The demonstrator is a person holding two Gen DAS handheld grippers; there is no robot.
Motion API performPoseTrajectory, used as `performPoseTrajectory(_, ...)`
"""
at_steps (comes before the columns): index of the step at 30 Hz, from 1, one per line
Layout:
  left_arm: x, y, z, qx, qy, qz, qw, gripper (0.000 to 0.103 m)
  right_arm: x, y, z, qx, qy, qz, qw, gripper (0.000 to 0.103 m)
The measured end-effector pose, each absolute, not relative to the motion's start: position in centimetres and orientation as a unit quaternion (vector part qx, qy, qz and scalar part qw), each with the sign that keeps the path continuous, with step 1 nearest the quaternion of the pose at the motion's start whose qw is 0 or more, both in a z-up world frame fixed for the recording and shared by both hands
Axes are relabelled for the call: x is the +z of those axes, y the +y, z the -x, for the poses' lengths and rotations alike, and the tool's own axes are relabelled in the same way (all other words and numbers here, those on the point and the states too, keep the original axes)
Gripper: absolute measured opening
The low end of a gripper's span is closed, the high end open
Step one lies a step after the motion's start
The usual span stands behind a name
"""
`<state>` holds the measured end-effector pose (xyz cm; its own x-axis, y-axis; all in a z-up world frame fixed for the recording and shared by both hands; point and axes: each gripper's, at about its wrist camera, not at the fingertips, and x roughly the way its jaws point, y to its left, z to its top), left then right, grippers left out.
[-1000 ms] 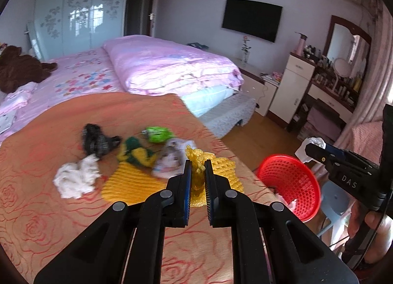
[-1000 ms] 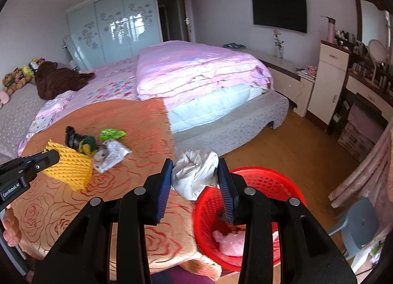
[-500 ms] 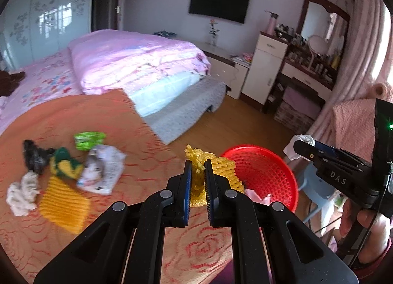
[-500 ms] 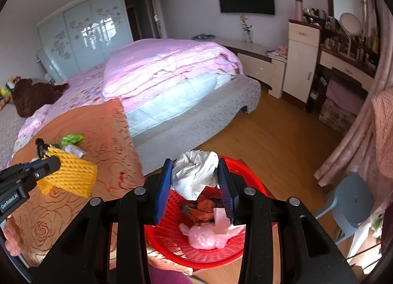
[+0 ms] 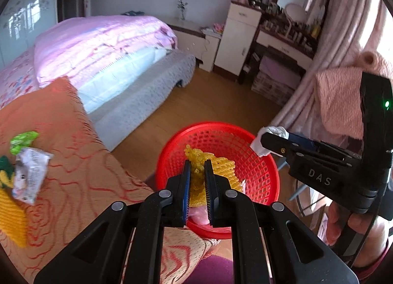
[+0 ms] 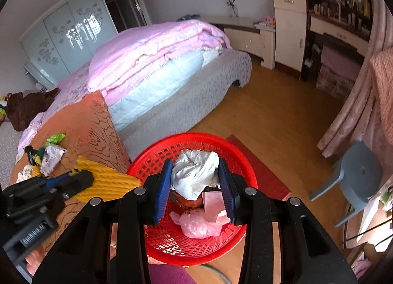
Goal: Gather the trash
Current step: 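Open both tools to drop the net and tissue into the wastebasket, then move both open tools back over the trash on the bedspread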
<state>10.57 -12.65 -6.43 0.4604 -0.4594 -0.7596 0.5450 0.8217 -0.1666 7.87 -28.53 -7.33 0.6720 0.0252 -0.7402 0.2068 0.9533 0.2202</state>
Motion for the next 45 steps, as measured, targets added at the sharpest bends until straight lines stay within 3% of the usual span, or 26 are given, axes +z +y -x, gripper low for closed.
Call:
performPoseTrajectory(4, -7.5, -13.4, -10.8, -0.298, 0.438, -0.060, 0.846, 0.011, -8.1, -28.7, -8.1, -0.049, 0.412, -0.150, 0.898, 0.038)
performPoseTrajectory(7, -7.8, -13.3, -11.0, -0.296, 0.441, -0.060, 0.845, 0.023, -8.5, -28.7, -8.3, -0.047, 0.417, -0.154, 0.894, 0.045)
performPoseTrajectory(11, -7.5, -12.7, -11.0, -0.285, 0.436, -0.058, 0.852, 0.053, -8.2, -29.0, -8.2, -0.050, 0.413, -0.160, 0.895, 0.059)
performPoseTrajectory(18, -6.6, -10.8, -10.4, -0.270, 0.424, -0.049, 0.863, 0.073, -7.8, -28.7, -7.9, -0.051, 0.406, -0.158, 0.899, 0.063)
performPoseTrajectory(26, -5.0, -7.5, -9.0, -0.232, 0.392, -0.055, 0.888, 0.082, -6.7, -26.7, -7.2, -0.048, 0.379, -0.132, 0.915, 0.074)
performPoseTrajectory(33, -4.3, -4.5, -7.9, -0.184, 0.371, -0.068, 0.908, 0.083, -5.8, -23.5, -6.5, -0.021, 0.349, -0.099, 0.932, 0.083)
performPoseTrajectory(45, -3.1, 5.3, -8.1, -0.076, 0.368, -0.039, 0.926, 0.084, -5.9, -19.4, -6.3, 0.011, 0.356, -0.064, 0.932, 0.085)
